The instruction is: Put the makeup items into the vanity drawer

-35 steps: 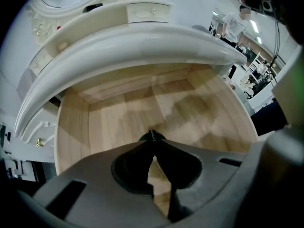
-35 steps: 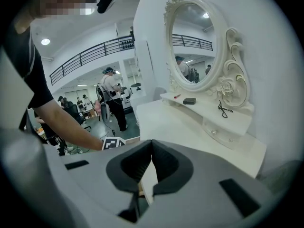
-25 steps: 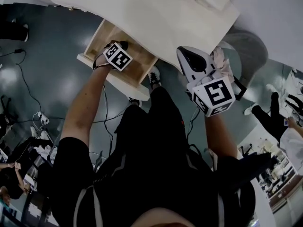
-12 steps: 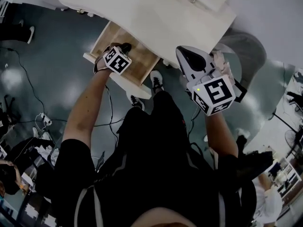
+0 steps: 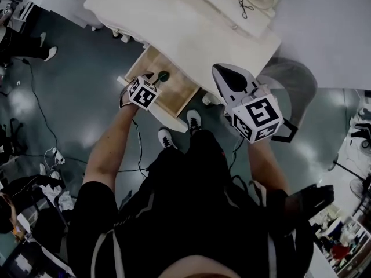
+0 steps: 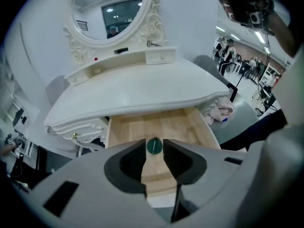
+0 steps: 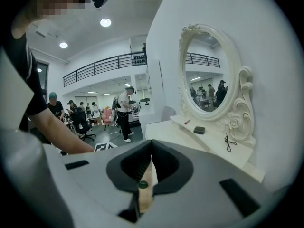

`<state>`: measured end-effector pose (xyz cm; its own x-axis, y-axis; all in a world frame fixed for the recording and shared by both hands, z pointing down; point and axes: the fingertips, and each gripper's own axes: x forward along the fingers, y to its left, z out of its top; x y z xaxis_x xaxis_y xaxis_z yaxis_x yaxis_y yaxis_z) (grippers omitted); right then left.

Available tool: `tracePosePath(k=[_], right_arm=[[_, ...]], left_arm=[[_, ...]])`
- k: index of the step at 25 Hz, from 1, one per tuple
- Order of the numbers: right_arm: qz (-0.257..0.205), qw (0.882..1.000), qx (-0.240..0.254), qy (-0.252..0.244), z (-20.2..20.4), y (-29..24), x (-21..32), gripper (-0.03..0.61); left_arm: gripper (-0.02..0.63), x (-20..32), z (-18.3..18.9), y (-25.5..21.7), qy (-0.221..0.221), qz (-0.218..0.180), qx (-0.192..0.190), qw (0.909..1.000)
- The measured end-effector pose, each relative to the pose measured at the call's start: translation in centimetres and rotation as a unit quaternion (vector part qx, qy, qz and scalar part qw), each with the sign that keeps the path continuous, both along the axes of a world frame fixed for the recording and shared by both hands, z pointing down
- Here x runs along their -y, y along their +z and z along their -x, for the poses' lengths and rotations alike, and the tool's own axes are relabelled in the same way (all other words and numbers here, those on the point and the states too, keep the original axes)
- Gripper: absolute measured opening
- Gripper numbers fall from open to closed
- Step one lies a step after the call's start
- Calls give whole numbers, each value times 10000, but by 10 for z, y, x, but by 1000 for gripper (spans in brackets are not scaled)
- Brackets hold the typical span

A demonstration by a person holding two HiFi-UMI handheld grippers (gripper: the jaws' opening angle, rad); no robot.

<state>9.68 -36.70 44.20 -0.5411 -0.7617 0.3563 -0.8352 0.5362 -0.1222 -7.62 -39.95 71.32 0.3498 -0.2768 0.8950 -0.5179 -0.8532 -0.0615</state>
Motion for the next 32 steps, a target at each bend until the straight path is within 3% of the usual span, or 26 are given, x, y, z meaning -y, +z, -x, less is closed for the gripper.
tracePosePath(k=[4,7,14,16,21,26,28,30,32], right_arm=[[-309,9995,5,-106,7,-30,0,5],[-448,9987,118,-199,13,-46,3,5],[-683,9967,210,-383,20,-85,1,5],[-805,9956,221,-432,22,-99,1,5],[-1046,9928,147,-571,27,-123,7,5],[-1117,9912,326,-635,27,-140,14,5],[-1054,9920,376,-585,27,-142,16,5],[-1040,9919,407,-602,30,-147,17,5],[-1080,9912,399,-659,35,-153,17,5]], left_arm=[[114,-8,2,-44,-383,-168,-634,9971],[114,-12,0,-89,-546,-557,-1082,9911],[114,-35,-11,-190,-854,-1434,-1983,9658],[114,-37,-9,-220,-951,-1756,-2212,9546],[110,-42,-8,-301,-1102,-2331,-3077,9159],[98,-34,9,-368,-1597,-3012,-3361,8779],[94,-34,18,-388,-1835,-3110,-3553,8622],[87,-40,25,-404,-1889,-3172,-3694,8528],[62,-46,31,-416,-1874,-3262,-3712,8489]])
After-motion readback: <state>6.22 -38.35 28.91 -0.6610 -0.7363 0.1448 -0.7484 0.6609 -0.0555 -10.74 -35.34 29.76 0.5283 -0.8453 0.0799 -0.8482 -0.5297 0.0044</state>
